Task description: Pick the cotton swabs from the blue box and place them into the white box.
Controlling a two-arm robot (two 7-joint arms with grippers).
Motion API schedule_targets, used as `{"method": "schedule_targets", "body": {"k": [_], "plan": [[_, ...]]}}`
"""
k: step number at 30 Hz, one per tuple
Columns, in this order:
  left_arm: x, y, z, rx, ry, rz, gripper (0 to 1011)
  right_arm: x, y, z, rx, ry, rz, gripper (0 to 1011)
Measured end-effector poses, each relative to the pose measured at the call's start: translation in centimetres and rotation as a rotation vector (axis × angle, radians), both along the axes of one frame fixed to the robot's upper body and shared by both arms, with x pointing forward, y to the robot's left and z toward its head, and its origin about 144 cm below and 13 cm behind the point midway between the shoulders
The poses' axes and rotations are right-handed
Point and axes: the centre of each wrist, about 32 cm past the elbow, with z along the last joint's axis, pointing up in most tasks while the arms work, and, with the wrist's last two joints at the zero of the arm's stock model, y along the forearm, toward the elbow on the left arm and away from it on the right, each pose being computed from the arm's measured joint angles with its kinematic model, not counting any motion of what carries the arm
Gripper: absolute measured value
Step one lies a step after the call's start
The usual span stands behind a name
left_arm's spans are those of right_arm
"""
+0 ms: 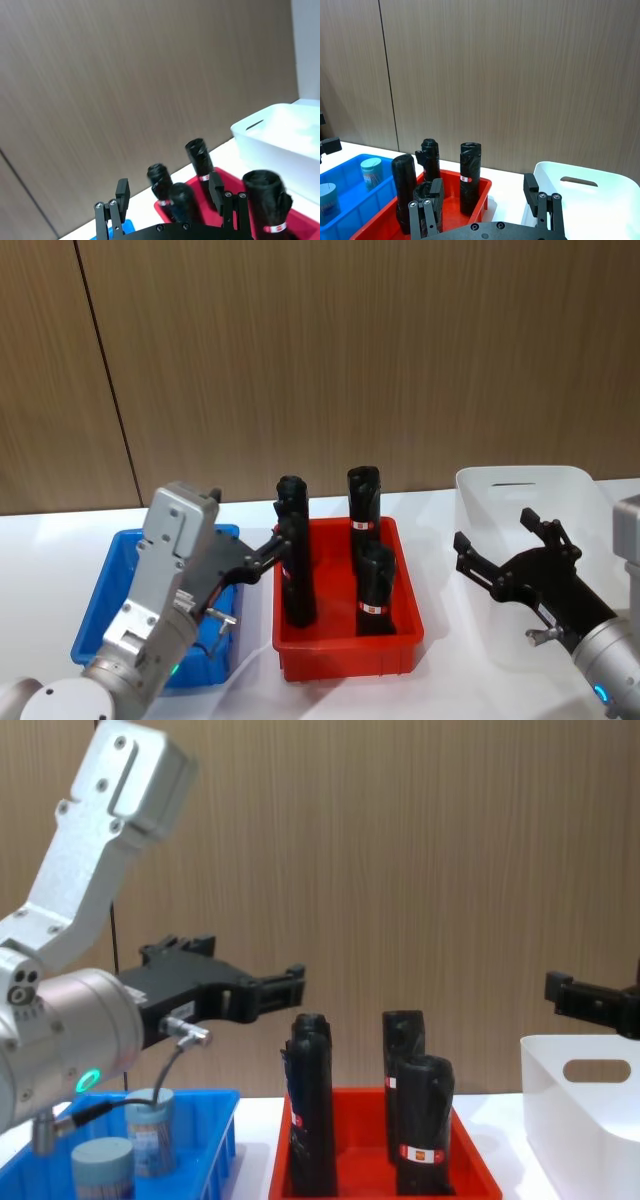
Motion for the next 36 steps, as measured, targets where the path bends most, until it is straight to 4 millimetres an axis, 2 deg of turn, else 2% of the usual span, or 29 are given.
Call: {"method": "schedule_targets", "body": {"k": [15, 36], "plan": [[0.7, 2.5, -0.2, 0.014, 0.130, 0.137, 1004, 0.0, 0.0, 0.0, 0.000, 0.000, 0.000, 1002], [1.5, 4.5, -0.9, -0.038, 0.337, 0.279, 1004, 0.0, 0.0, 0.0, 0.000, 0.000, 0.000, 1002]]}}
